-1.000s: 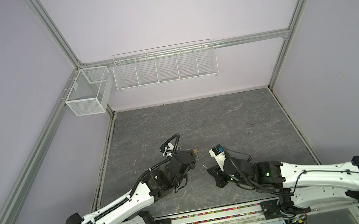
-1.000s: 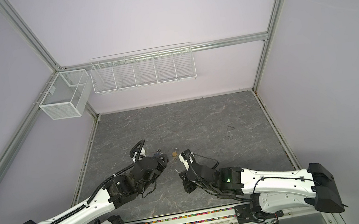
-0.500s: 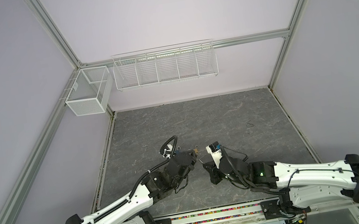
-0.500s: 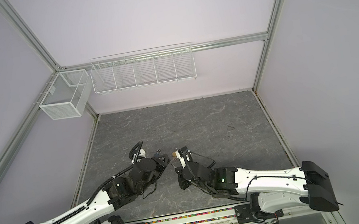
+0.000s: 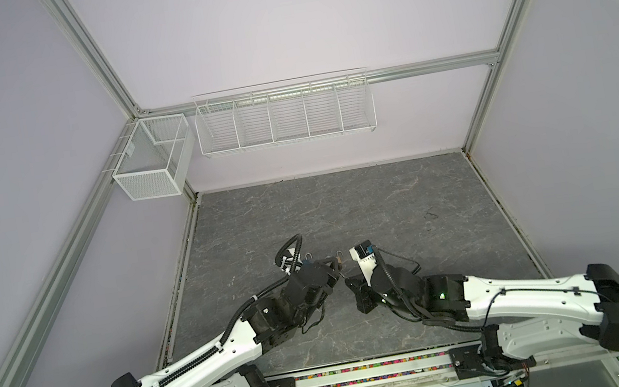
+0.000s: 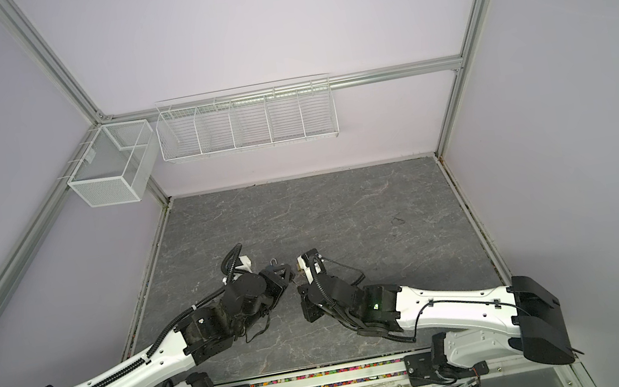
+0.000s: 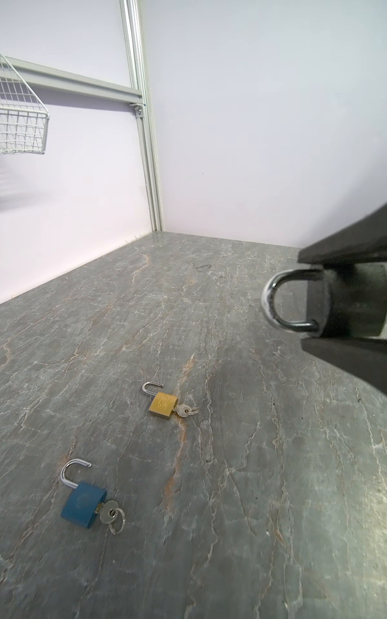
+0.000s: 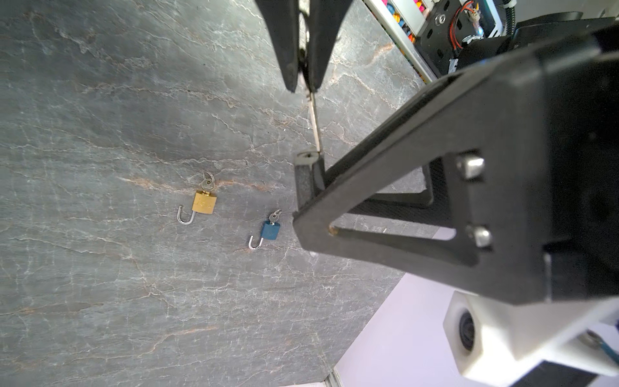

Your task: Unlock with the key

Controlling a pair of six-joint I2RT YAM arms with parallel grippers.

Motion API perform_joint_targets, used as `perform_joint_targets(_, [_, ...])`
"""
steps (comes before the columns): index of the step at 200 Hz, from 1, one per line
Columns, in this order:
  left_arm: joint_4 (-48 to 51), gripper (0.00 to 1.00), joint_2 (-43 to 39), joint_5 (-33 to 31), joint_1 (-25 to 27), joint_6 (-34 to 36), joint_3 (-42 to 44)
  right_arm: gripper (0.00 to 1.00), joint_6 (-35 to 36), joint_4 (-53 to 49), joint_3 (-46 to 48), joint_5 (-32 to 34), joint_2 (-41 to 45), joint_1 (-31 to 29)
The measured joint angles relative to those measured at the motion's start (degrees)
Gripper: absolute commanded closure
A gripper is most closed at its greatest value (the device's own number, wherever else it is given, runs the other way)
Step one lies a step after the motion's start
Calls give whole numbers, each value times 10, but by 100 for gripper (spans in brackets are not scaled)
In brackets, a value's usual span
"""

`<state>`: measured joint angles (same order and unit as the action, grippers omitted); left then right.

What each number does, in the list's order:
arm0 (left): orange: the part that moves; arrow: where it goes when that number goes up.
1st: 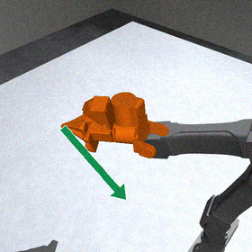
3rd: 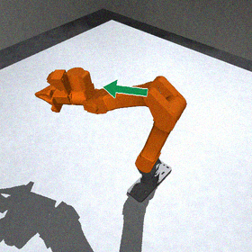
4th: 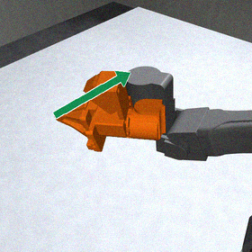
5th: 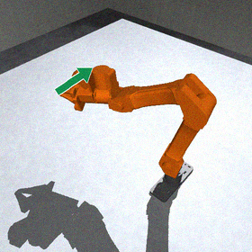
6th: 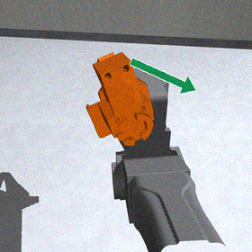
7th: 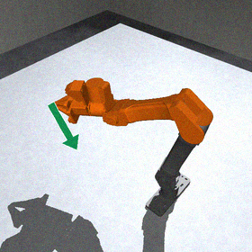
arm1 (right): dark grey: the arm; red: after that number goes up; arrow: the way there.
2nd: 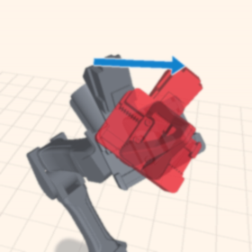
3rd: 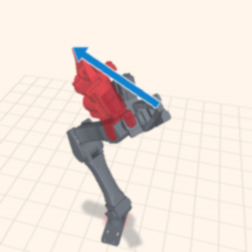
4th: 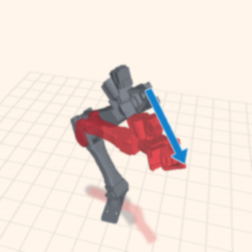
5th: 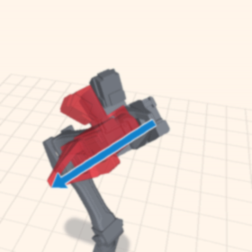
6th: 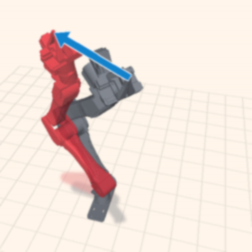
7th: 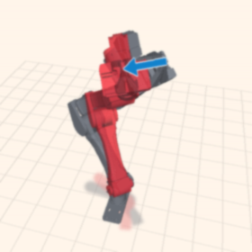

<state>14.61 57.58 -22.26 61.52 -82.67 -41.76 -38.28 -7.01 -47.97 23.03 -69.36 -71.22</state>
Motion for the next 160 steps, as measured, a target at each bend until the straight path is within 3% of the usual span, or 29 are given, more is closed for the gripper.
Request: perform_joint_targets(160, [-1, 100, -17, -4, 0, 0, 15, 94, 6, -15, -3, -8, 1, 3])
